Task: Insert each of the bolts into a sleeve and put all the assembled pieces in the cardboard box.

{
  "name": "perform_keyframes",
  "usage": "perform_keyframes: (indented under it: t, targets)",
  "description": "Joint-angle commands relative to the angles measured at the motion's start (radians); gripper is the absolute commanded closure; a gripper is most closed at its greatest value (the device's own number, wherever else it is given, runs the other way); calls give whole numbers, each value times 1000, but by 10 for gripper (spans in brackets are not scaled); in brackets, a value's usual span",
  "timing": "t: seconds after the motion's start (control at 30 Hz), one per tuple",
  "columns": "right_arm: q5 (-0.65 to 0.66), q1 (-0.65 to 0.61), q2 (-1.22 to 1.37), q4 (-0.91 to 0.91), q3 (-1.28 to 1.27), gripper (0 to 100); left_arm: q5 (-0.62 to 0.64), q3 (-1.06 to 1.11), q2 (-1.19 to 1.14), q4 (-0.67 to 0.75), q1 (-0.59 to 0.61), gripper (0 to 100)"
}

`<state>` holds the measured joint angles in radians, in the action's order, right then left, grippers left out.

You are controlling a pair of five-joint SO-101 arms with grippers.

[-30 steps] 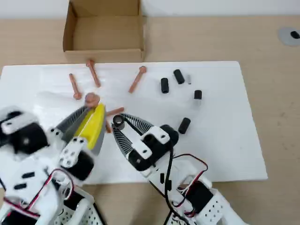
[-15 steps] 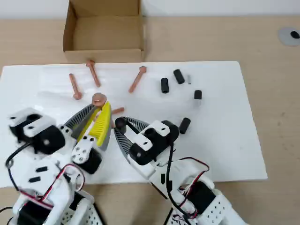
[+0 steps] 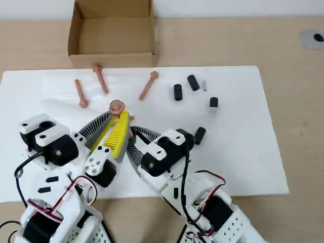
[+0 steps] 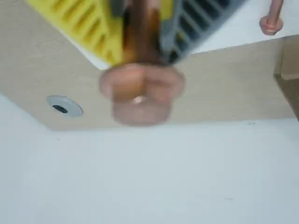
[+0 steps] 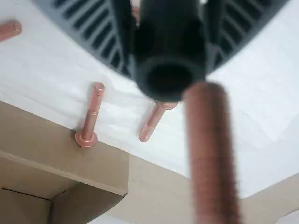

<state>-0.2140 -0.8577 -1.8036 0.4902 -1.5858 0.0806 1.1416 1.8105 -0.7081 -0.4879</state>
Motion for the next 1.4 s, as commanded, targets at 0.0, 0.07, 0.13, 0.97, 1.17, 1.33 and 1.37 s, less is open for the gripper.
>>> perform_keyframes:
  t: [0.0,0.07,0.13,0.97,1.17,1.33,1.37]
  targets:
    - [-9,-18,-104,0,70,989,-32,2,7,28,-12,993]
    - [-9,-18,-104,0,70,989,-54,28,7,31,-14,993]
    - [-9,-18,-104,0,70,989,-58,49,7,31,-14,993]
    - [-9,-16,-102,0,65,989,-87,137,8,137,-8,993]
    - [-9,-15,-102,0,64,989,-89,137,8,129,-12,993]
    - [-9,-13,-102,0,64,989,-86,135,8,89,-14,990]
    - [-9,-13,-102,0,64,989,-86,133,8,72,-15,989]
